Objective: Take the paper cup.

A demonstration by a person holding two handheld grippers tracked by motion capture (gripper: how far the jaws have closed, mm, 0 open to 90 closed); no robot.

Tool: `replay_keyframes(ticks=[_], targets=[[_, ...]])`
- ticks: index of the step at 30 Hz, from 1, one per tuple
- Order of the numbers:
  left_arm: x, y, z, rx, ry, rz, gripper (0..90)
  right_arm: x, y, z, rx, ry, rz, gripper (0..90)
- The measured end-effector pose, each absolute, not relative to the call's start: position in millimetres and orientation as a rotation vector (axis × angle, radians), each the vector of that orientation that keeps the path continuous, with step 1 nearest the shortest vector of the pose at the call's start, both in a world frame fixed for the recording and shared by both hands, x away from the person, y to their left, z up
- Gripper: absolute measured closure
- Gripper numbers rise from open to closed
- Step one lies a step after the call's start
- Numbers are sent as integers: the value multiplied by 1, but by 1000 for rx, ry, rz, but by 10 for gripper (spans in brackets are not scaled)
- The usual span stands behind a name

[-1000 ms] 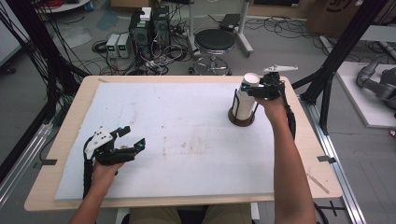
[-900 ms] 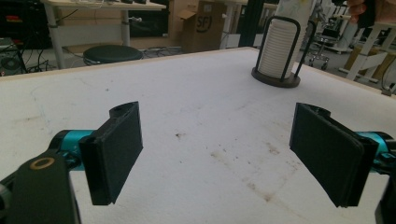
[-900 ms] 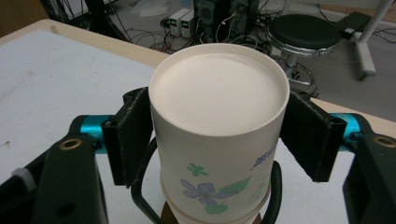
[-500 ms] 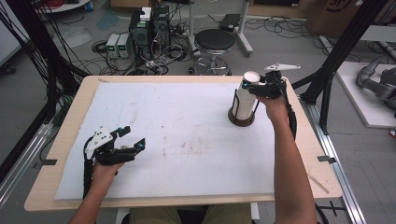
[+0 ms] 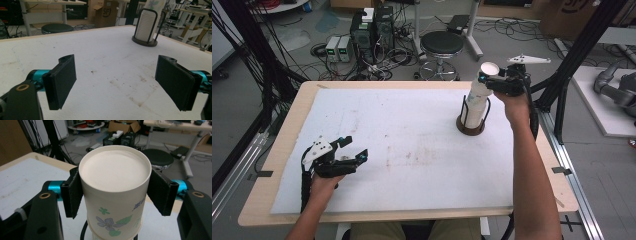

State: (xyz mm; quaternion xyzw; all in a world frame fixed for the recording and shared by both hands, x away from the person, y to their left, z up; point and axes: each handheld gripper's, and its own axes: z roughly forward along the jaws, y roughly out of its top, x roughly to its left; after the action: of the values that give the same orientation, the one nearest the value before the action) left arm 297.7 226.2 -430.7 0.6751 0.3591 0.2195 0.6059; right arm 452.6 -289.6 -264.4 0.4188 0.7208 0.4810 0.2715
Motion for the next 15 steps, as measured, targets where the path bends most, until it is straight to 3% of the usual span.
replay_keyframes(ticks=[15], targets=[[297, 226, -431, 1561, 827, 497, 171, 410, -307, -235, 1045, 1921, 1345, 373]])
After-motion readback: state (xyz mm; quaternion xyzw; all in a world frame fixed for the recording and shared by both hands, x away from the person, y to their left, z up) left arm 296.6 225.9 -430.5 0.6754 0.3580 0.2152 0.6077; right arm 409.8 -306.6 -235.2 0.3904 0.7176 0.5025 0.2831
